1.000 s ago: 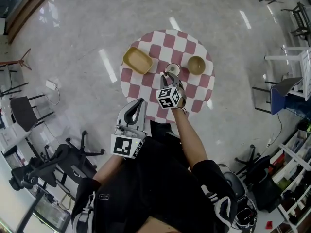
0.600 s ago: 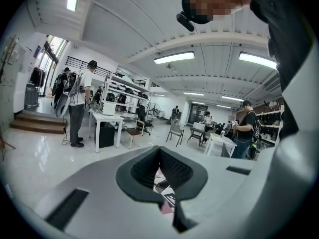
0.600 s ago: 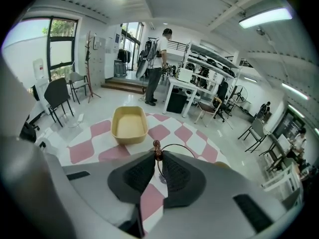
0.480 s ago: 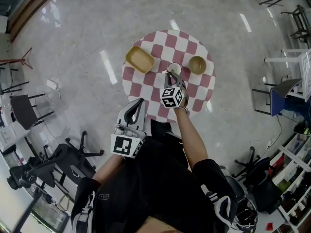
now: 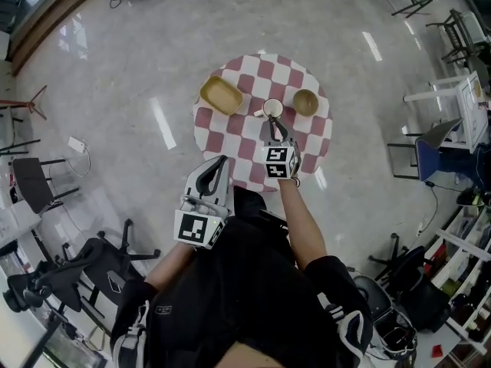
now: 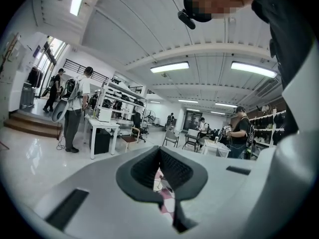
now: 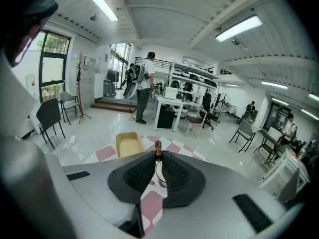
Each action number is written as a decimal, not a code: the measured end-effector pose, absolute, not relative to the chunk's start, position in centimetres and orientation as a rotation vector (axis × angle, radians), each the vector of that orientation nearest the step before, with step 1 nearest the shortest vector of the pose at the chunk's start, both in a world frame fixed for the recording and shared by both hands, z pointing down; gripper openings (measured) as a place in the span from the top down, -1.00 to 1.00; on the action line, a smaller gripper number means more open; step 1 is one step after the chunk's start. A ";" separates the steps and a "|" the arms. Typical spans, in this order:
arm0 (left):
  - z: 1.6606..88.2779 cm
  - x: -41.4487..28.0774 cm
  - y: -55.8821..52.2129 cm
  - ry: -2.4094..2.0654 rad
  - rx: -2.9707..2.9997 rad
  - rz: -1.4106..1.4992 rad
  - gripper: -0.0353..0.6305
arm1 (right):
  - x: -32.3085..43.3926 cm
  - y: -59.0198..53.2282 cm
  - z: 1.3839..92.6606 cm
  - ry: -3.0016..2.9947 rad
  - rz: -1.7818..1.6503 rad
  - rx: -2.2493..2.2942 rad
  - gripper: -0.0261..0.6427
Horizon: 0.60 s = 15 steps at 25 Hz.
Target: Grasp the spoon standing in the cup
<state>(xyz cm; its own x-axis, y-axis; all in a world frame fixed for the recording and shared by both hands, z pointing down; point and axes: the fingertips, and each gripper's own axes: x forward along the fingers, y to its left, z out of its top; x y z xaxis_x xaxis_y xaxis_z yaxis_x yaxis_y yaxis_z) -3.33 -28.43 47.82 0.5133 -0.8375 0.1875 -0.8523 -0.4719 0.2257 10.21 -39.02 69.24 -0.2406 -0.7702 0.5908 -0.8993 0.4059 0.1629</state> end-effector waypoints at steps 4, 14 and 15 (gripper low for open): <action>47.4 -5.0 -25.7 -1.392 2.500 0.043 0.87 | 9.4 -36.1 65.0 -2.120 0.284 1.501 0.75; 46.5 -8.6 -16.0 -1.276 2.596 -0.017 0.87 | 6.4 -22.8 57.0 -2.214 0.403 1.712 0.75; 46.3 -8.3 -15.1 -1.257 2.605 -0.020 0.87 | 6.4 -21.5 56.3 -2.219 0.413 1.723 0.75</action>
<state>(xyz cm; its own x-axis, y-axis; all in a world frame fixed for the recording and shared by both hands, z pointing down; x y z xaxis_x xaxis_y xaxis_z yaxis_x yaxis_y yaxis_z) -8.33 -15.13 46.34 0.6281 -0.7723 0.0946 -0.7689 -0.5974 0.2279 6.40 -21.47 56.32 -0.2353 -0.8835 0.4050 -0.9701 0.2393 -0.0416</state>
